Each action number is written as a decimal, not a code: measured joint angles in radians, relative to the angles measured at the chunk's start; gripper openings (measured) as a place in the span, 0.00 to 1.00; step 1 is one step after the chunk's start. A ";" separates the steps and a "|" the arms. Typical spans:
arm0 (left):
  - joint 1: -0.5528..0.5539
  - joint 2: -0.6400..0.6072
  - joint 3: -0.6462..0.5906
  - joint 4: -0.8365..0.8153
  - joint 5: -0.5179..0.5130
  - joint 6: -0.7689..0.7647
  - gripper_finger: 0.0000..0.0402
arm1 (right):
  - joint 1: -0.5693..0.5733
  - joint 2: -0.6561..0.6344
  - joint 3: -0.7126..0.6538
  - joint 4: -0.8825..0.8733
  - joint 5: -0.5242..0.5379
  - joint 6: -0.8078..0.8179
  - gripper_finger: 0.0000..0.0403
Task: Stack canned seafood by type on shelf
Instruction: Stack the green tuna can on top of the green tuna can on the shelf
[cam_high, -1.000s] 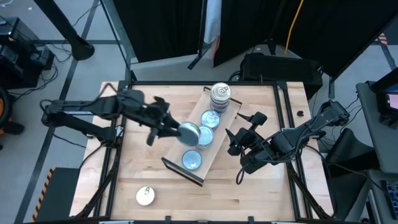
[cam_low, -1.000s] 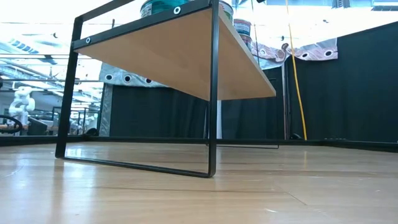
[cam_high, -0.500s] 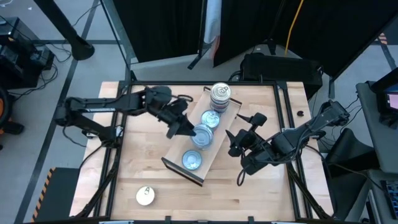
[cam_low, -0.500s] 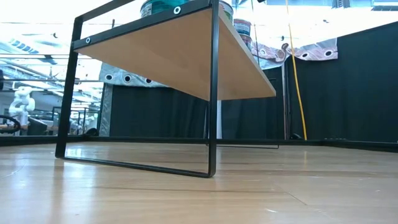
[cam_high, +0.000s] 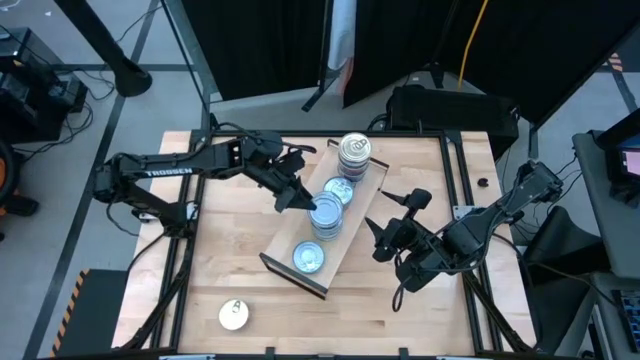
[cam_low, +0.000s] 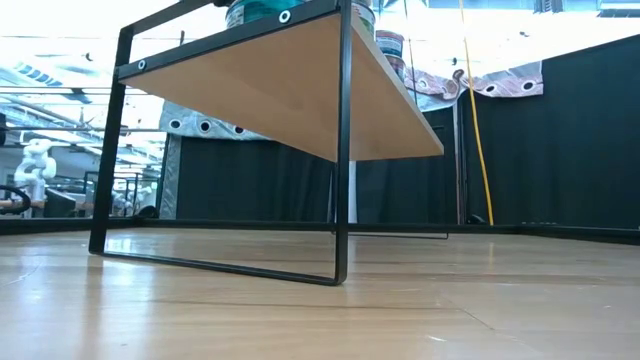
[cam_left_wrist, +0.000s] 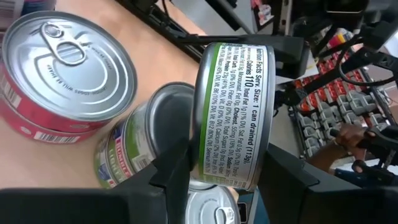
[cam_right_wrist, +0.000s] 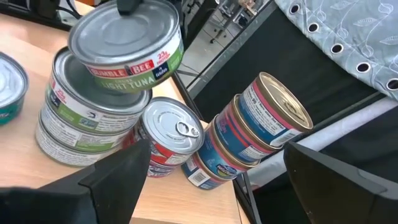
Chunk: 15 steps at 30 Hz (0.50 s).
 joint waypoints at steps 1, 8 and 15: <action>0.003 0.000 0.000 -0.003 0.000 0.000 0.40 | 0.001 -0.001 0.000 0.000 0.002 0.000 0.90; 0.003 0.000 0.001 -0.006 0.015 -0.026 0.41 | 0.005 -0.001 0.000 0.000 0.003 0.000 0.90; 0.003 0.000 0.001 -0.006 0.016 -0.027 0.42 | 0.005 -0.001 0.000 0.000 0.003 0.000 0.90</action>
